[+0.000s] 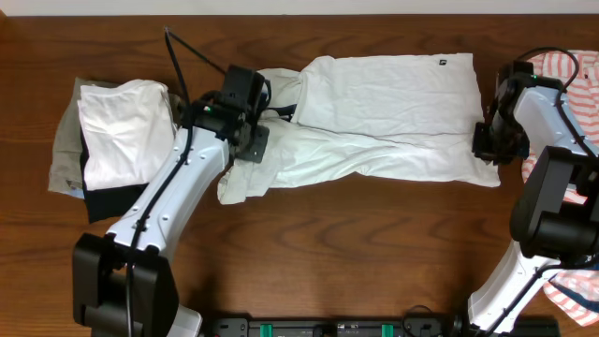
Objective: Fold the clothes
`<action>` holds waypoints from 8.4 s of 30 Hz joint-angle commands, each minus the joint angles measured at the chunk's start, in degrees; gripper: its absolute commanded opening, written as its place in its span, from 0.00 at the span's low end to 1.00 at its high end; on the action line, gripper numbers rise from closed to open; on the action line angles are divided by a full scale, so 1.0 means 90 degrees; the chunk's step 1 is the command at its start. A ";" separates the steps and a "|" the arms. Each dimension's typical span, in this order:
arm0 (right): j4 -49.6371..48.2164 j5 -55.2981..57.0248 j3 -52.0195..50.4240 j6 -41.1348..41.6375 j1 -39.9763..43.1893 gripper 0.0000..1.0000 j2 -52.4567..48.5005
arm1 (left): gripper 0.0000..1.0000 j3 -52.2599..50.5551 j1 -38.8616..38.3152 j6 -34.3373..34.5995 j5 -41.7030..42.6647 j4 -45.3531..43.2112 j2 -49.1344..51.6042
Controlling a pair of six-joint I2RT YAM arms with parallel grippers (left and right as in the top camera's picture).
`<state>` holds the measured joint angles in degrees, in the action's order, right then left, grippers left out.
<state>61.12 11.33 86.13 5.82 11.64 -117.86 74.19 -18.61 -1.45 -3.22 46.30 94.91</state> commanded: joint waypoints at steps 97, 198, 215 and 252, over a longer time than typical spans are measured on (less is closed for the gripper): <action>-0.1049 -0.2004 -0.0459 -0.0580 0.0010 0.45 0.0177 | 0.56 -0.1331 0.0976 0.0459 0.0746 -0.0605 -0.0083; -0.2667 -0.0969 -0.0741 0.0537 -0.0087 0.04 0.0182 | 0.56 -0.1331 0.0976 0.0457 0.0746 -0.0653 -0.0083; -0.3077 -0.2341 -0.0617 -0.0250 -0.0216 0.01 0.1226 | 0.56 -0.1331 0.0976 0.0459 0.0743 -0.0920 -0.0083; -0.1120 -0.2115 -0.0845 -0.0255 -0.0374 0.29 0.0476 | 0.40 -0.1523 0.0976 0.0459 0.0743 -0.0537 -0.0080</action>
<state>51.70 -5.34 80.03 4.93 9.56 -114.28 61.34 -9.82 2.81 3.09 41.54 94.91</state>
